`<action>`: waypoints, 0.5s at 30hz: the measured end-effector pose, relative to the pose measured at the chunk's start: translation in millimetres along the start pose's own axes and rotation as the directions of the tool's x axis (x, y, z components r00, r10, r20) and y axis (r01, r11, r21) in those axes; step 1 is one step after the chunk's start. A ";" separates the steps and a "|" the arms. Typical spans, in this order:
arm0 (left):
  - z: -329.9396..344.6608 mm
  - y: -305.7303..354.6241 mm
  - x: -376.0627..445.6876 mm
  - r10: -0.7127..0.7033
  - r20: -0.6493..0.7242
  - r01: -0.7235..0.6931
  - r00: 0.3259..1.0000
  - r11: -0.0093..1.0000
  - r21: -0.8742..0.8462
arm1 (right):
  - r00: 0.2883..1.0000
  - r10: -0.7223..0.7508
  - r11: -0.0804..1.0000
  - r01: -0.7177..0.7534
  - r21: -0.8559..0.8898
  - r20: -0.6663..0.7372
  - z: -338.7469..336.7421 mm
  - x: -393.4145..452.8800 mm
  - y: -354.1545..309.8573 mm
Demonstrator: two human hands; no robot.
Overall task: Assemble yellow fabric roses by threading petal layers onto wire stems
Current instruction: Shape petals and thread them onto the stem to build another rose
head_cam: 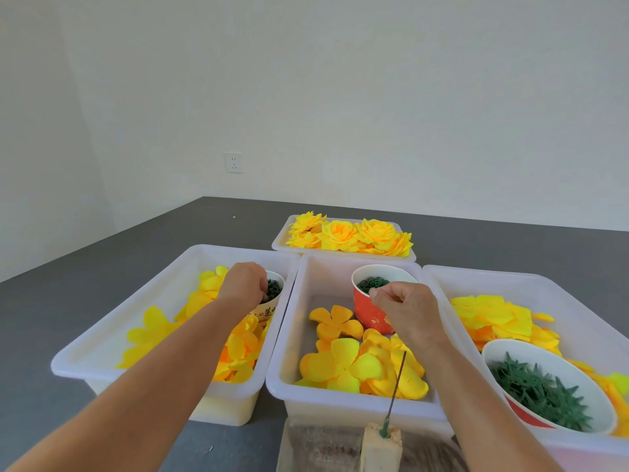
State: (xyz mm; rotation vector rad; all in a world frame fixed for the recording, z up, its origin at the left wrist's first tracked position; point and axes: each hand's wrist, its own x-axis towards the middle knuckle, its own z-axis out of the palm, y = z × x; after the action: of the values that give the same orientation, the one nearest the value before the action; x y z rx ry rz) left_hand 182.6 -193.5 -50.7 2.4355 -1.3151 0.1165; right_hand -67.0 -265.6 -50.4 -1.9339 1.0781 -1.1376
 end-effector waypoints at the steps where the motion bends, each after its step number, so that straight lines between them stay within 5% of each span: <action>1: -1.3 -1.1 0.1 -0.007 -0.023 0.006 1.000 0.997 -0.071 | 1.000 0.004 1.000 -0.004 0.002 0.001 0.2 -0.1 0.1; 7: 0.4 -1.5 -1.6 -0.085 -0.090 0.046 0.992 0.927 -0.372 | 1.000 0.001 1.000 -0.001 0.001 0.006 0.4 0.6 -0.2; 15: -6.1 -1.0 -5.9 -0.162 -0.113 0.072 0.980 0.827 -0.557 | 1.000 -0.011 1.000 0.011 -0.004 0.019 2.4 3.5 -0.6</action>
State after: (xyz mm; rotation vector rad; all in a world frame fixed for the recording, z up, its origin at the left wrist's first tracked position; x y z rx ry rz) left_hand 180.7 -186.2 -46.8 1.9554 -0.9552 -0.0949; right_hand -63.6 -268.2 -49.6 -1.9519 1.0616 -1.1220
